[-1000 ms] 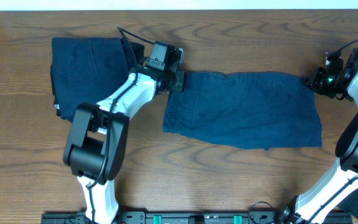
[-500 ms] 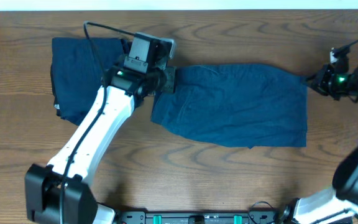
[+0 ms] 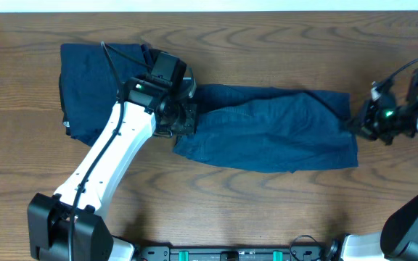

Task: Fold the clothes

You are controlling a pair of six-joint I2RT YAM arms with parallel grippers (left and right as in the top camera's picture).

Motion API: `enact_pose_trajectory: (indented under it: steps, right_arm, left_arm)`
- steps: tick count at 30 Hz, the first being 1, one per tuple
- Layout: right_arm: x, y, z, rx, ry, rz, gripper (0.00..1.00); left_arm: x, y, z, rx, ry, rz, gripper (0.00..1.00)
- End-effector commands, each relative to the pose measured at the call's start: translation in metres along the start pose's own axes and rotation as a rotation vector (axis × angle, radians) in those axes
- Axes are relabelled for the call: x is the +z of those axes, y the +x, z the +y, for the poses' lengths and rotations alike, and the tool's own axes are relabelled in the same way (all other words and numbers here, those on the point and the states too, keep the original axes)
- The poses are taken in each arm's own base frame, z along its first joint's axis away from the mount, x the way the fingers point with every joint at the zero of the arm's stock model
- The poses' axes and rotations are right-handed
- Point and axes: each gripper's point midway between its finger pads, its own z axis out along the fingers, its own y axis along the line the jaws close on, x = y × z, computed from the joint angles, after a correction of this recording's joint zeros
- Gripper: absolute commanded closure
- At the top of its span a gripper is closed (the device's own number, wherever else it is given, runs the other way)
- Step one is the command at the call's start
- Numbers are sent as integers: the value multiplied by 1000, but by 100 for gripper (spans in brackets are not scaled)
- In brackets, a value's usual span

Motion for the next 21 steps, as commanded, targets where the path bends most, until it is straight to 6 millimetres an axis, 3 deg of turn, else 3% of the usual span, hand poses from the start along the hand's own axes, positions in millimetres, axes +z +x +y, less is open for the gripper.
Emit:
enact_pose_trajectory:
  steps: [1,4,9,16,21]
  right_arm:
    - [24,22,-27,77,120,65,99]
    - [42,32,-50,132,200,73,99]
    - [61,34,-58,124,203,52,99]
    - [72,17,-66,129,242,-36,99]
    - [84,12,-69,103,245,-79,99]
  left_arm:
    - [13,16,7,-74,-20,63,94]
    - [30,27,14,-96,-31,98,94]
    - [60,37,23,-126,-36,110,94]
    - [98,45,30,-136,-36,115,94]
    - [125,39,29,-120,-34,118,94]
